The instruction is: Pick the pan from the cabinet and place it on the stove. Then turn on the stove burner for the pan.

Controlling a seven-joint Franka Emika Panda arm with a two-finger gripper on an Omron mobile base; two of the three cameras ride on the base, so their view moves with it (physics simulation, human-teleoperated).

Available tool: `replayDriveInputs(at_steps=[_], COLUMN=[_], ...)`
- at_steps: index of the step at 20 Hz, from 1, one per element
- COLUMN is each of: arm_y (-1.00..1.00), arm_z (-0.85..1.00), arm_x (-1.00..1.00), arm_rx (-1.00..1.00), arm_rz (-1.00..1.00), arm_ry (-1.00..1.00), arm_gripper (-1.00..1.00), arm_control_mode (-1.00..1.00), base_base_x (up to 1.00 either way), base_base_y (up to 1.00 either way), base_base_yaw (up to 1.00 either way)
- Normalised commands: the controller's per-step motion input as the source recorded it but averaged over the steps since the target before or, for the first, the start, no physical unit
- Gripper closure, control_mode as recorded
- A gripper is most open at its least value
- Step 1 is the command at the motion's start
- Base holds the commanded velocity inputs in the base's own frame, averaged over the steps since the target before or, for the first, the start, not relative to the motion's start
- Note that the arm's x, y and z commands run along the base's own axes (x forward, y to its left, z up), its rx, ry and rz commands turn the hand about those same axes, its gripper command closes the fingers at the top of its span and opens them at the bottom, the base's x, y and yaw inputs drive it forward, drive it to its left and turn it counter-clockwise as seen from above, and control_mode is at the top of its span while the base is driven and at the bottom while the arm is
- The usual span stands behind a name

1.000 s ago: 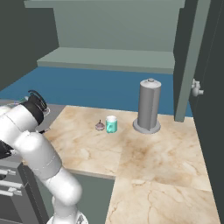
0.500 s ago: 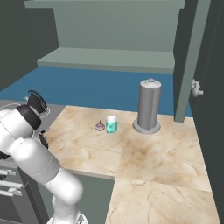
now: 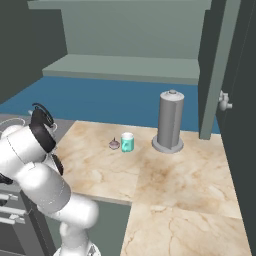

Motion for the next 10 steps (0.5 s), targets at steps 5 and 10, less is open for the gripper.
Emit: replayDriveInputs(at_steps=[5, 10], arm_y=[-0.02, -0.04], arm_z=[0.88, 1.0], arm_x=[0.0, 0.0], arm_rx=[-0.09, -0.09], arm_rz=[0.0, 0.0], arm_ry=[0.09, 0.09], arm_gripper=[-1.0, -1.0], arm_control_mode=[-1.0, -1.0], base_base_x=[0.0, 0.0], base_base_y=[0.0, 0.0], base_base_yaw=[0.0, 0.0])
